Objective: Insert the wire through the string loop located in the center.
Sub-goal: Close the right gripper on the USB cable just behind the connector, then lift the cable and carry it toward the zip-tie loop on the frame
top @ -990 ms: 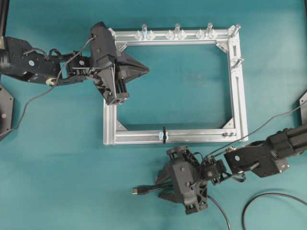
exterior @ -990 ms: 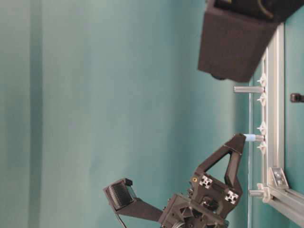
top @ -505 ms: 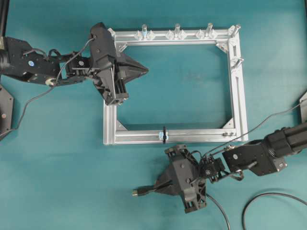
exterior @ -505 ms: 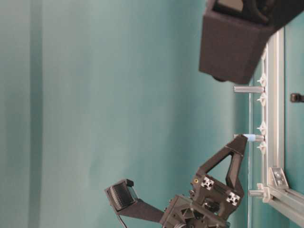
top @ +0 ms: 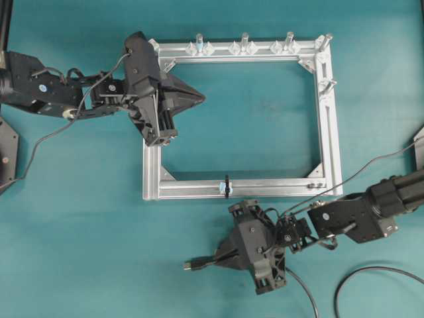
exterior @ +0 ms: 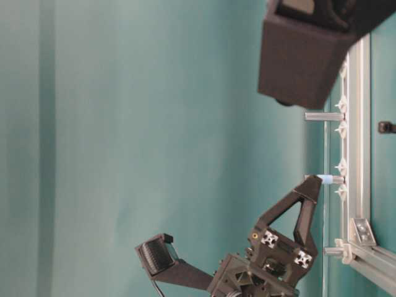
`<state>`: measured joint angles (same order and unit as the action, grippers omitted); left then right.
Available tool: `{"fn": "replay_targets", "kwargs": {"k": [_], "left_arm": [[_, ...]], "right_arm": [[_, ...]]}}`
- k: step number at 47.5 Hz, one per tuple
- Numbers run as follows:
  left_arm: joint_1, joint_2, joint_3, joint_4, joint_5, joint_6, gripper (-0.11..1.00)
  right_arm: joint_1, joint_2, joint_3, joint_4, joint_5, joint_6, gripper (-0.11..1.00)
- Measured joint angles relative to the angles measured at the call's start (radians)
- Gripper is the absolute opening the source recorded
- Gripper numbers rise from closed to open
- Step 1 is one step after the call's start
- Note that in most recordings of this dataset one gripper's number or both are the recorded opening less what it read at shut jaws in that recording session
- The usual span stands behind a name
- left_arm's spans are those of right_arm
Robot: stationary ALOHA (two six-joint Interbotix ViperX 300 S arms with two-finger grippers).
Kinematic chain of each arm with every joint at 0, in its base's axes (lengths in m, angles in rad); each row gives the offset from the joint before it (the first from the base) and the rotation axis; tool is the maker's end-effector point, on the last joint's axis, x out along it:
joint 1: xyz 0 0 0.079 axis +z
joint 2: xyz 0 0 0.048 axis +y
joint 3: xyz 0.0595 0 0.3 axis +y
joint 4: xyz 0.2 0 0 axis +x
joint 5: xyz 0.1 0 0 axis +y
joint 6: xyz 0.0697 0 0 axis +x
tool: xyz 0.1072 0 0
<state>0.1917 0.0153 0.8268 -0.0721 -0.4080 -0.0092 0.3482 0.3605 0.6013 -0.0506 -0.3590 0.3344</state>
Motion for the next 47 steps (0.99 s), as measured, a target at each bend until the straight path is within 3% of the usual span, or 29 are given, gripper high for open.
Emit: {"fn": "replay_targets", "kwargs": {"k": [13, 47], "left_arm": [[-0.005, -0.002, 0.006, 0.0, 0.002, 0.0, 0.0], [-0.015, -0.018, 0.021, 0.0, 0.002, 0.0, 0.0]], "right_arm": [[0.0, -0.067, 0.023, -0.002, 0.071, 0.0, 0.07], [0.0, -0.31, 0.192, 0.0, 0.084, 0.0, 0.07]]}}
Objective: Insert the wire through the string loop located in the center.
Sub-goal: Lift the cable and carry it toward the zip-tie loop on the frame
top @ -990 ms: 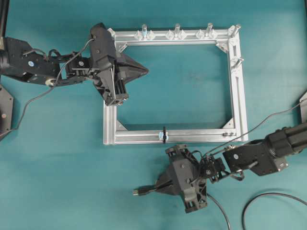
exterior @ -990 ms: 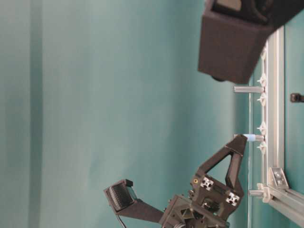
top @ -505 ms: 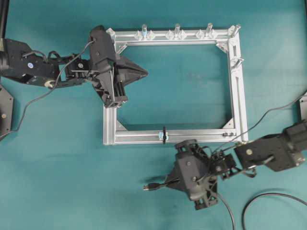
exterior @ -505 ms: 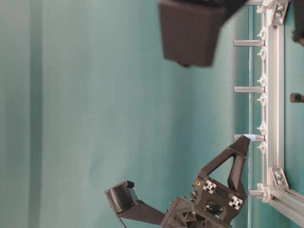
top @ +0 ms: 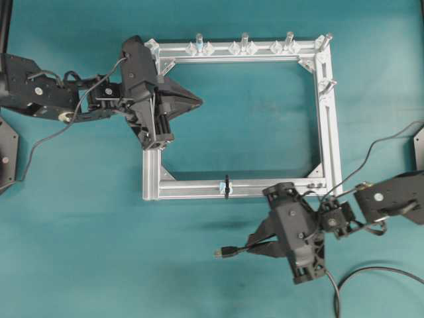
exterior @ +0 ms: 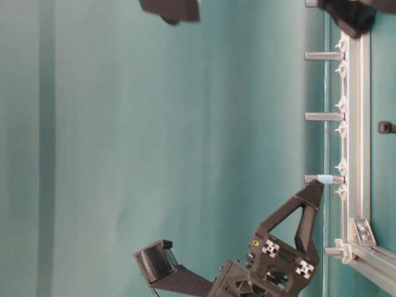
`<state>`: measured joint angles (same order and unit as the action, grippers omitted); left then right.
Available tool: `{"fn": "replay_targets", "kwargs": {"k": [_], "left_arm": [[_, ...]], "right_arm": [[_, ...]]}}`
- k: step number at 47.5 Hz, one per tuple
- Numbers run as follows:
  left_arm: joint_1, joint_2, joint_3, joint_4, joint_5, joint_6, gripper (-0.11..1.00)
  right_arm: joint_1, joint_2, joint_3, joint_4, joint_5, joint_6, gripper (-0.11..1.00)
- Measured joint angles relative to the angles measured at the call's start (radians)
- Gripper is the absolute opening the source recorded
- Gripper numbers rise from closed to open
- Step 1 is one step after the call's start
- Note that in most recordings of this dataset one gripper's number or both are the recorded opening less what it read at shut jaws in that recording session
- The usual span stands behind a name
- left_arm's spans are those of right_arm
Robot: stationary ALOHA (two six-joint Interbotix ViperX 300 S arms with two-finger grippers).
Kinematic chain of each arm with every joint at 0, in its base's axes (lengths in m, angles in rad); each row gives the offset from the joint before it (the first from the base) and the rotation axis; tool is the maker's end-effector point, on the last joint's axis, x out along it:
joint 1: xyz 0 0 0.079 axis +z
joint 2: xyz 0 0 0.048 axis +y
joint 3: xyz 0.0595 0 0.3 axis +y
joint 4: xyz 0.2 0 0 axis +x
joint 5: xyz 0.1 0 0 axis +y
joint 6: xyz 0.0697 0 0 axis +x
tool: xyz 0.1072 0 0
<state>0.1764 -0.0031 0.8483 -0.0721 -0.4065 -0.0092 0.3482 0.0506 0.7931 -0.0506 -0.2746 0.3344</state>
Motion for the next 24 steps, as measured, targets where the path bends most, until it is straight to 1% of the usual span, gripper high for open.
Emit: {"fn": "replay_targets", "kwargs": {"k": [13, 24], "left_arm": [[0.0, -0.005, 0.006, 0.0, 0.0, 0.0, 0.0], [0.0, -0.005, 0.006, -0.002, 0.0, 0.0, 0.0]], "right_arm": [[0.0, -0.069, 0.044, 0.0, 0.051, 0.002, 0.07], [0.0, -0.089, 0.061, 0.0, 0.057, 0.002, 0.07]]}}
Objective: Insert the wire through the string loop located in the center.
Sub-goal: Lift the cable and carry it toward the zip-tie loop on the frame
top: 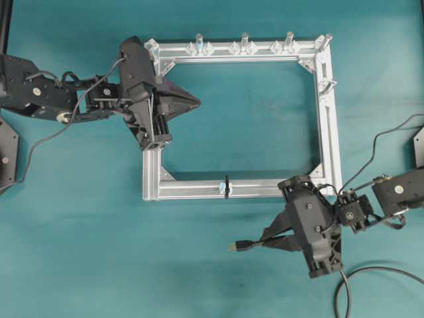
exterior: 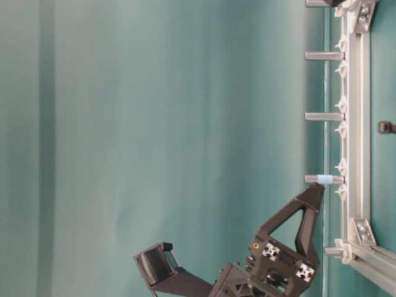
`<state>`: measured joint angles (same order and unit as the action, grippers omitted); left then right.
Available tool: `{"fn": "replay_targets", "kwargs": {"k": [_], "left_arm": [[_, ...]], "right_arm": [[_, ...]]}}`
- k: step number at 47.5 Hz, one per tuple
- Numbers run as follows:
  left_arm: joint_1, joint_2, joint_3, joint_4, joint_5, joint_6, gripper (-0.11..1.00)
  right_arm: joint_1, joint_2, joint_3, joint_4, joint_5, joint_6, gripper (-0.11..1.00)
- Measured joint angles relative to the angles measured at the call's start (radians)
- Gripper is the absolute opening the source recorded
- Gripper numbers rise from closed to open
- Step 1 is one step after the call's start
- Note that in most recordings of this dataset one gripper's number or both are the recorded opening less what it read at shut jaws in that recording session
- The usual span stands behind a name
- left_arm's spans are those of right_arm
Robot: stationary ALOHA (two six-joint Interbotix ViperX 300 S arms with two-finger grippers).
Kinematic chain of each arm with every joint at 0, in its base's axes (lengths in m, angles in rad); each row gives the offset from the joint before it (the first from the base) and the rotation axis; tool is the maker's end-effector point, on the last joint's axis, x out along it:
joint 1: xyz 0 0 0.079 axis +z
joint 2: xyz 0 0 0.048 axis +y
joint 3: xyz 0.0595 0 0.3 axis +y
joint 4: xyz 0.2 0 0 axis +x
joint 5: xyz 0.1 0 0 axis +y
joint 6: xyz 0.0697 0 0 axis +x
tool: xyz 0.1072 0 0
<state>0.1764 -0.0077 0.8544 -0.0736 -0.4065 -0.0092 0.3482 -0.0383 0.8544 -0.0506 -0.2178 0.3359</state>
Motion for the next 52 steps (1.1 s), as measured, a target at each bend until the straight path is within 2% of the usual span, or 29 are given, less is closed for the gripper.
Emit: {"fn": "replay_targets", "kwargs": {"k": [12, 28, 41, 52], "left_arm": [[0.0, 0.0, 0.0, 0.0, 0.0, -0.002, 0.0], [-0.011, 0.0, 0.0, 0.002, 0.0, 0.0, 0.0], [-0.017, 0.0, 0.0, 0.002, 0.0, 0.0, 0.0], [-0.017, 0.0, 0.006, 0.0, 0.0, 0.0, 0.0]], "right_arm": [[-0.009, 0.0, 0.006, -0.002, 0.002, 0.0, 0.07], [-0.092, -0.012, 0.044, 0.0, 0.002, 0.0, 0.07], [-0.163, -0.072, 0.103, -0.002, 0.0, -0.003, 0.07], [-0.193, -0.115, 0.133, -0.002, 0.0, -0.003, 0.07]]}}
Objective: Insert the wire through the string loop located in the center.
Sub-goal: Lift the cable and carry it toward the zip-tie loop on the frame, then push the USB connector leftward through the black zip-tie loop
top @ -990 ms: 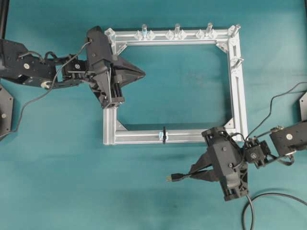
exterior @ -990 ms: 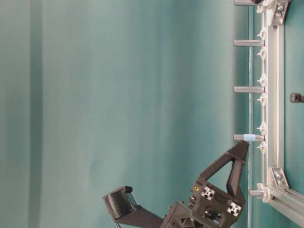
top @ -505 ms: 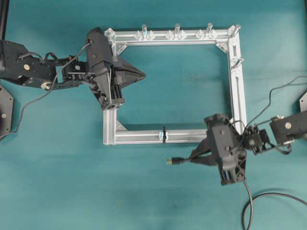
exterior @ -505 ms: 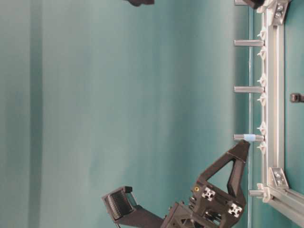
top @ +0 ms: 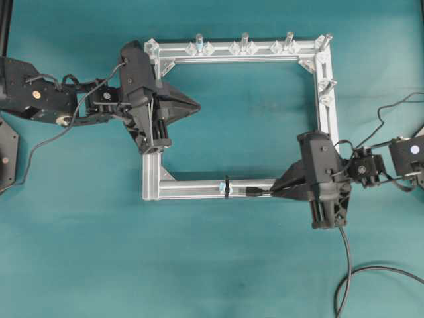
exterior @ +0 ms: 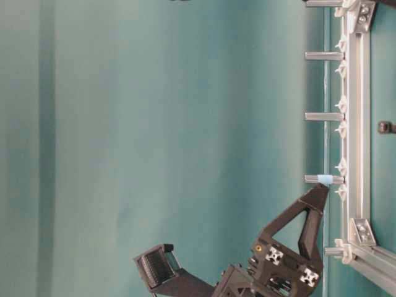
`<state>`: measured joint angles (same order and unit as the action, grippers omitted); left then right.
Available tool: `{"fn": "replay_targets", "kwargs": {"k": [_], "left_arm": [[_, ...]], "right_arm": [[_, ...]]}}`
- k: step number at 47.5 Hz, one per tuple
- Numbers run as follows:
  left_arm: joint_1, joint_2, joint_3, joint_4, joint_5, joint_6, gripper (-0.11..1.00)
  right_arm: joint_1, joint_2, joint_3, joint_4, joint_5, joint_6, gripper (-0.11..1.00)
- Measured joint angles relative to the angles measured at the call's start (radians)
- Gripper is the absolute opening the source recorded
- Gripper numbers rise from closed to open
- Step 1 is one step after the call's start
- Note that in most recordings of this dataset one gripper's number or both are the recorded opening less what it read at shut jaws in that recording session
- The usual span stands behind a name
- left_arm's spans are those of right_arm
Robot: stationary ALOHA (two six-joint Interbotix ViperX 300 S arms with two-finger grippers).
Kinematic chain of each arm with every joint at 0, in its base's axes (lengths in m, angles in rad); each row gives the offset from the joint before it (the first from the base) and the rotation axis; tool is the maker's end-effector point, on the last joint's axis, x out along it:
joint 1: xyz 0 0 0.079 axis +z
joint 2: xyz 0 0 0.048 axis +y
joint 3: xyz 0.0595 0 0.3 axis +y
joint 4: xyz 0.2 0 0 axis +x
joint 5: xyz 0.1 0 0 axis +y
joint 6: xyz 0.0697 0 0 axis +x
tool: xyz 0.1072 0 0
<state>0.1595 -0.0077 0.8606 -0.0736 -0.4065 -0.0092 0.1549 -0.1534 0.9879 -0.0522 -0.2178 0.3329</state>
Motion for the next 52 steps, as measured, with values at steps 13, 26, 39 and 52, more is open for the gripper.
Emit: {"fn": "replay_targets", "kwargs": {"k": [13, 26, 39, 52], "left_arm": [[-0.002, 0.0, 0.002, 0.002, 0.0, -0.002, 0.0], [-0.005, 0.0, 0.002, 0.0, -0.002, 0.0, 0.0], [-0.02, 0.0, 0.002, 0.002, 0.0, 0.0, 0.0], [-0.023, 0.0, 0.002, 0.002, -0.002, 0.0, 0.0]], "right_arm": [[-0.005, -0.002, 0.012, 0.0, 0.002, -0.002, 0.07], [-0.017, -0.002, 0.012, -0.002, 0.0, -0.002, 0.07], [-0.02, -0.002, 0.014, -0.002, 0.0, -0.002, 0.07], [-0.021, -0.002, 0.018, -0.002, 0.0, -0.003, 0.07]]}}
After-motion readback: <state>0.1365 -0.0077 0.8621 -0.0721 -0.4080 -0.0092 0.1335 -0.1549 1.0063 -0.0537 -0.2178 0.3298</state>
